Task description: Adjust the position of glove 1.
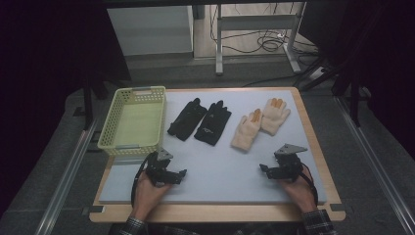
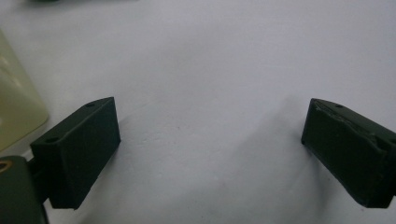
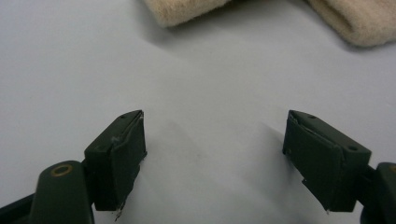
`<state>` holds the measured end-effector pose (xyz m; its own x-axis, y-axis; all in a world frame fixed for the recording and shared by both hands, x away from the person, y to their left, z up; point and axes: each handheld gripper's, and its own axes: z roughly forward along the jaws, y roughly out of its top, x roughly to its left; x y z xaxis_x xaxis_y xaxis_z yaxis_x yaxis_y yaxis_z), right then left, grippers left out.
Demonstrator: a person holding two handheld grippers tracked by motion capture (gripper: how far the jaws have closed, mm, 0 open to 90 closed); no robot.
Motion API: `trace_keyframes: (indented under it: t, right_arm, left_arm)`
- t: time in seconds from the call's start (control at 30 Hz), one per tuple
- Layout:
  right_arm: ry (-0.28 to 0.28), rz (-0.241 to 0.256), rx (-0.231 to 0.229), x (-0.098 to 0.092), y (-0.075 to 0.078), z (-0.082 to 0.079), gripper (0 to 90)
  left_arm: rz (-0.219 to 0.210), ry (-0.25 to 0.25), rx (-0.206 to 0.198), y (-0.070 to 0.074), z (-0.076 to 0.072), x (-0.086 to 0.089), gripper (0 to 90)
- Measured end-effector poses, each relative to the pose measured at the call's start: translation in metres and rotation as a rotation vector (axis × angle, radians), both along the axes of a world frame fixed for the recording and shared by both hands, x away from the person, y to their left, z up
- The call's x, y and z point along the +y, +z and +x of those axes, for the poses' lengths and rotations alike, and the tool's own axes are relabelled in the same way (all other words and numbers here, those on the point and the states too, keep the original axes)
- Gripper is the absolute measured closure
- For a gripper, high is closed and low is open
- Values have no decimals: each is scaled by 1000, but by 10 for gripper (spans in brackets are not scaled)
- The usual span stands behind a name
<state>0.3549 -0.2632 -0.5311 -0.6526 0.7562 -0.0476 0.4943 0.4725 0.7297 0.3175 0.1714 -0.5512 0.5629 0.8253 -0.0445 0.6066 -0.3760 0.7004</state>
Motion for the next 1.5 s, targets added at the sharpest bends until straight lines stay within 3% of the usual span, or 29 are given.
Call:
trace_keyframes:
  t: [0.4,0.63,0.9,1.13,1.2,1.37,1.5]
  right_arm:
    - [-9,-2,-2,3,3,2,233]
    - [22,10,-15,14,12,3,253]
    - [-4,3,-22,7,8,5,253]
    - [-30,-25,-16,0,3,7,248]
    - [-30,3,-1,-3,2,9,238]
    - [-33,2,-1,-3,1,8,225]
    - [-36,3,-1,-3,1,8,216]
  left_arm:
    - [-2,1,0,0,0,0,44]
    - [-1,1,-2,0,0,0,45]
    - [-12,-3,-6,6,1,-1,190]
    - [-31,-10,-26,22,17,-13,240]
    - [-41,-8,-26,27,27,-18,268]
    - [-22,-5,-24,34,43,-29,354]
    - [-12,28,-31,45,64,-40,411]
